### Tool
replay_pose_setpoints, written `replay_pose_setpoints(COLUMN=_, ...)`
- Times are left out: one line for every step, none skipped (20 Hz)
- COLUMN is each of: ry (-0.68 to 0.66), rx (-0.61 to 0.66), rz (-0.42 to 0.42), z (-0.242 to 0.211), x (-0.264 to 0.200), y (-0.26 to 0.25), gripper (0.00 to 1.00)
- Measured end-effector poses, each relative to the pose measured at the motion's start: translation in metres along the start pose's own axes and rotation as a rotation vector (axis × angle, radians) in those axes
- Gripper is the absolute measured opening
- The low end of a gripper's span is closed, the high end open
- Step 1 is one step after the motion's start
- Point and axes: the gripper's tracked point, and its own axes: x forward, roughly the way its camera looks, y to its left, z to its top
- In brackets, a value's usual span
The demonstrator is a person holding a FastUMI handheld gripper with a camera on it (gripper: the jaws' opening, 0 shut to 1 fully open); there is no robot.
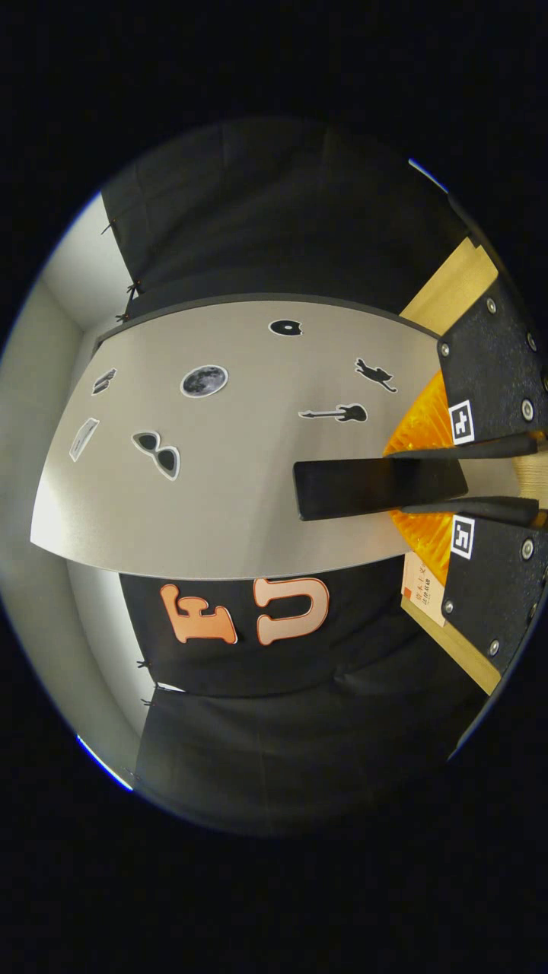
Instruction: Open the shoe cabinet door, grab the shoes and put them into the shoe cabinet, then close the shoe cabinet door.
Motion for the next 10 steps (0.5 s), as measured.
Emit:
replay_pose_setpoints(ry=0.002, rx=-0.003, rz=-0.001, z=-0.001, x=-0.002, y=-0.003, gripper=0.2)
replay_pose_setpoints(ry=0.002, rx=-0.002, rz=-0.002, z=0.0, x=-0.004, y=-0.003, gripper=0.2)
replay_pose_setpoints(ry=0.004, rx=0.003, rz=-0.003, z=-0.001, x=-0.009, y=-0.007, gripper=0.2)
replay_pose_setpoints(ry=0.007, rx=0.007, rz=-0.004, z=-0.001, x=-0.013, y=-0.012, gripper=0.2)
replay_pose_setpoints(ry=0.003, rx=0.01, rz=-0.006, z=-0.002, x=-0.018, y=-0.016, gripper=0.2)
replay_pose_setpoints(ry=0.005, rx=0.01, rz=-0.01, z=-0.002, x=-0.022, y=-0.021, gripper=0.2)
replay_pose_setpoints(ry=0.005, rx=0.011, rz=-0.015, z=-0.002, x=-0.027, y=-0.025, gripper=0.2)
replay_pose_setpoints(ry=0.007, rx=0.012, rz=-0.02, z=-0.003, x=-0.032, y=-0.03, gripper=0.2)
replay_pose_setpoints(ry=0.006, rx=0.011, rz=-0.024, z=-0.003, x=-0.036, y=-0.035, gripper=0.2)
replay_pose_setpoints(ry=0.007, rx=0.011, rz=-0.029, z=-0.004, x=-0.04, y=-0.039, gripper=0.2)
